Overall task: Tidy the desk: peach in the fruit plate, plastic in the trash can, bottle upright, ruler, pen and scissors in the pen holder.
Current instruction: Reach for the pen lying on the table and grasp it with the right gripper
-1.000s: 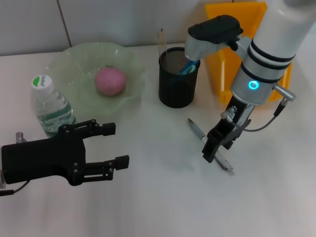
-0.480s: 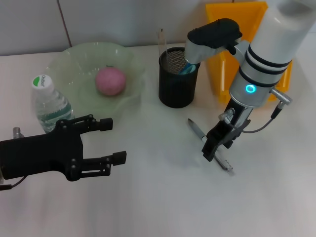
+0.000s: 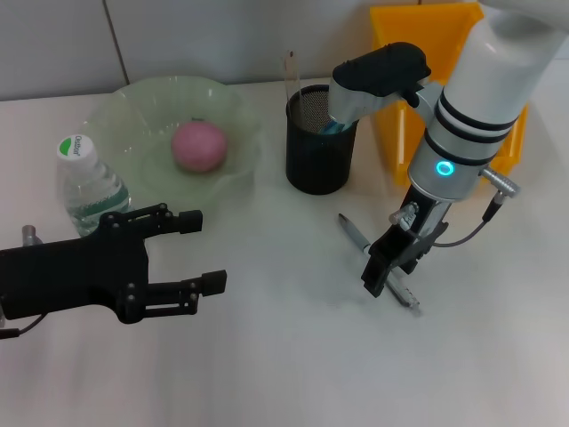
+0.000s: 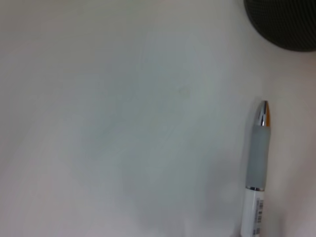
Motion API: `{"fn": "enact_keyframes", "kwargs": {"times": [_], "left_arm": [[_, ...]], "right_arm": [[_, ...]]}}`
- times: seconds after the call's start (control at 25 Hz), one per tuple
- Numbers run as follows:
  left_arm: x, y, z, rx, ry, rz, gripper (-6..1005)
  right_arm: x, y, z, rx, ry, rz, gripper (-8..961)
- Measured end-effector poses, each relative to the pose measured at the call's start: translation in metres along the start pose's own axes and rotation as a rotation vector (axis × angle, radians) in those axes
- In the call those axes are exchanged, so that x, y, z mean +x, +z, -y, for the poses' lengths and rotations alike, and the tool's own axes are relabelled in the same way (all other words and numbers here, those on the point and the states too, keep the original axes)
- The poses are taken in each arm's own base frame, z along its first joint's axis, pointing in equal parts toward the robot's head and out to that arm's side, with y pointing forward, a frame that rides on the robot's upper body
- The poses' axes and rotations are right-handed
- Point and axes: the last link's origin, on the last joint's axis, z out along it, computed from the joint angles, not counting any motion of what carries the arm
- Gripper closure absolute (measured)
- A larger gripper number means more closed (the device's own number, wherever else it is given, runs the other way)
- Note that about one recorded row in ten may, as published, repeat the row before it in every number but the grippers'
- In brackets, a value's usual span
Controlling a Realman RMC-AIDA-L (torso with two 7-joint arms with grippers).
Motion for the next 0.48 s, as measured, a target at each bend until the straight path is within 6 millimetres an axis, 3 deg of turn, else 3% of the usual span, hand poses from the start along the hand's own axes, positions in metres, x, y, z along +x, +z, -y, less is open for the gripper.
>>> {"fn": "enact_keyframes", "kwargs": {"times": [0.48], "left_arm": [[0.0012,-0.0026,0.0016,-0.001,0.007,0.007,170]], "right_arm": [[0.0011,0.0025,0.0005,-0.003,0.022,0.004,346]]}}
